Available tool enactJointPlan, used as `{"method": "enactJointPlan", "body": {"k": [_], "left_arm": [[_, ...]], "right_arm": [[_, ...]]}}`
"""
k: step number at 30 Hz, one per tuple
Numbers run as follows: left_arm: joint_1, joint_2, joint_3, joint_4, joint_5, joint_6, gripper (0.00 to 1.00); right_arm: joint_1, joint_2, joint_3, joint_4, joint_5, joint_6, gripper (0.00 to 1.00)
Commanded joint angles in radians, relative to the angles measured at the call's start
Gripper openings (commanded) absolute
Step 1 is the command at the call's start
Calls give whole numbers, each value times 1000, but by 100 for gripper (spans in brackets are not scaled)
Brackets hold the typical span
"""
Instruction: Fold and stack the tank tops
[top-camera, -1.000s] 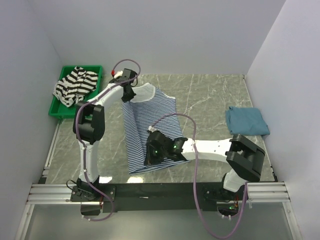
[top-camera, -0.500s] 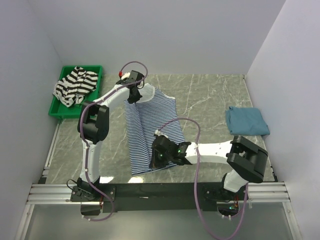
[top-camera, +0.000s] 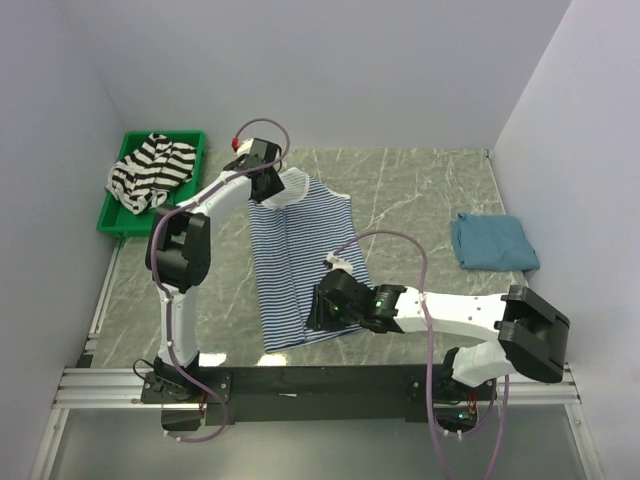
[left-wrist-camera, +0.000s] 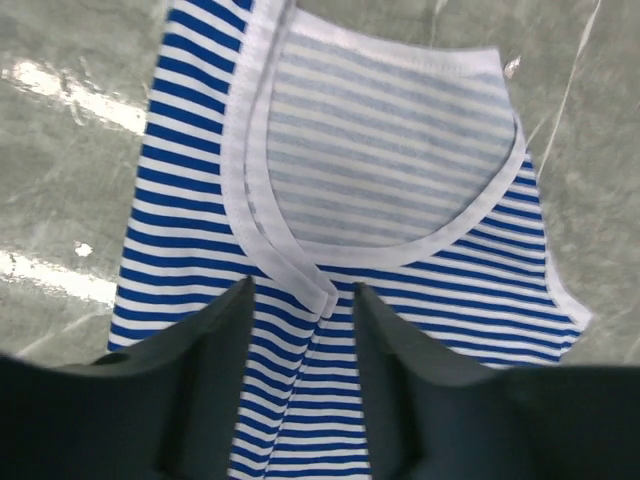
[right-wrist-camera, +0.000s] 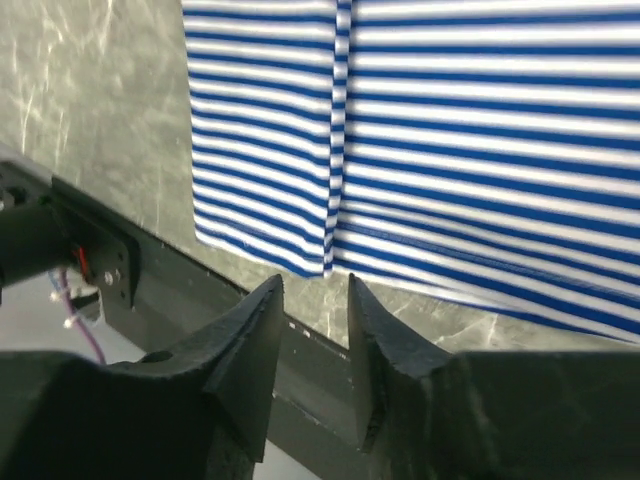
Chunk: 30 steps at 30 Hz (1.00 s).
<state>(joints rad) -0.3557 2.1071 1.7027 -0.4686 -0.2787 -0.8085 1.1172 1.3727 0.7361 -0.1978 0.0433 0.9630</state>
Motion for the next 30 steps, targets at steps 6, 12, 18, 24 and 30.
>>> {"method": "enactJointPlan", "body": {"k": [6, 12, 18, 24, 30], "left_arm": [[73, -41, -51, 30, 42, -66, 23], [118, 33, -63, 70, 95, -18, 12], [141, 94, -35, 68, 107, 2, 11], [191, 183, 107, 50, 160, 52, 13], [245, 267, 300, 54, 300, 138, 30]], "right_arm": [[43, 213, 271, -84, 98, -144, 33], [64, 388, 368, -86, 87, -171, 31], [108, 528, 466, -94, 69, -178, 29], [133, 672, 644, -28, -64, -187, 29], [103, 758, 825, 6, -77, -253, 35]]}}
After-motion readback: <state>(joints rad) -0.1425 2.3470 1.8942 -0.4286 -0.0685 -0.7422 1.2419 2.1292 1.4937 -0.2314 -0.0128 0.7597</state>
